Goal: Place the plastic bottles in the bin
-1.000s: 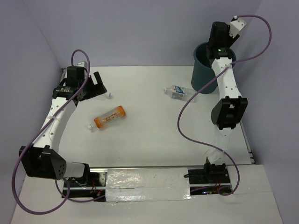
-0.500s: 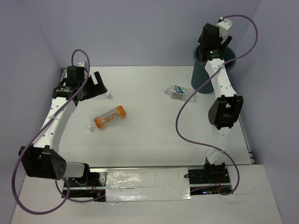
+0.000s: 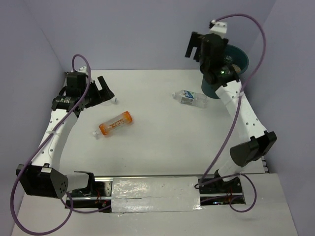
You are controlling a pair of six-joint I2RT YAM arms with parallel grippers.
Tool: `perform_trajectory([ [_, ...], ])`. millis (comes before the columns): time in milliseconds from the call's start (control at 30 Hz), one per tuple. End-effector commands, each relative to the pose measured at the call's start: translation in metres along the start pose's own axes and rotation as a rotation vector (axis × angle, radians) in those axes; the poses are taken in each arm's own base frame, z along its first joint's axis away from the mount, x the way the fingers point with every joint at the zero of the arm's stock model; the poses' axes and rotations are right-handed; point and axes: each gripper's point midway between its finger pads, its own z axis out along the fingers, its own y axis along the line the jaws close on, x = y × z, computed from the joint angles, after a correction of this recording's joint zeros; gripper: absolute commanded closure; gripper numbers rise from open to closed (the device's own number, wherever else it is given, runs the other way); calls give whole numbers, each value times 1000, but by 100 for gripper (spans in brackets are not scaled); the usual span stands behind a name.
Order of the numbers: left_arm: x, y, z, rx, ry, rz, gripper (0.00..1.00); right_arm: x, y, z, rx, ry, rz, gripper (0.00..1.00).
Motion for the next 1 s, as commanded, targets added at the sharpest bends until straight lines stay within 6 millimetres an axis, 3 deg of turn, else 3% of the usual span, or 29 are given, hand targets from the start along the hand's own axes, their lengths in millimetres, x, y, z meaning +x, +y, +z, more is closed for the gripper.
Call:
perform_trajectory([
  [0, -1, -7, -4, 42, -13, -20, 1, 106, 21, -6, -108, 298, -213, 2],
  [67, 2, -7, -5, 46, -4, -18, 1, 167, 20, 1, -93, 457, -318, 2],
  [167, 7, -7, -7, 53, 6, -20, 1, 213, 6, 7, 9, 588, -451, 0],
  [500, 25, -3, -12, 65, 20, -40, 1, 276, -1, 29, 34, 736, -642, 0],
  [533, 25, -2, -13, 61, 20, -41, 1, 288, -9, 37, 69, 754, -665, 0],
  [733, 21, 2, -15, 42, -2, -28, 0, 293, -12, 64, 41, 755, -620, 0],
  [967, 27, 2, -5, 48, 25, -38, 1, 297, 1, 83, -55, 770, -581, 0],
])
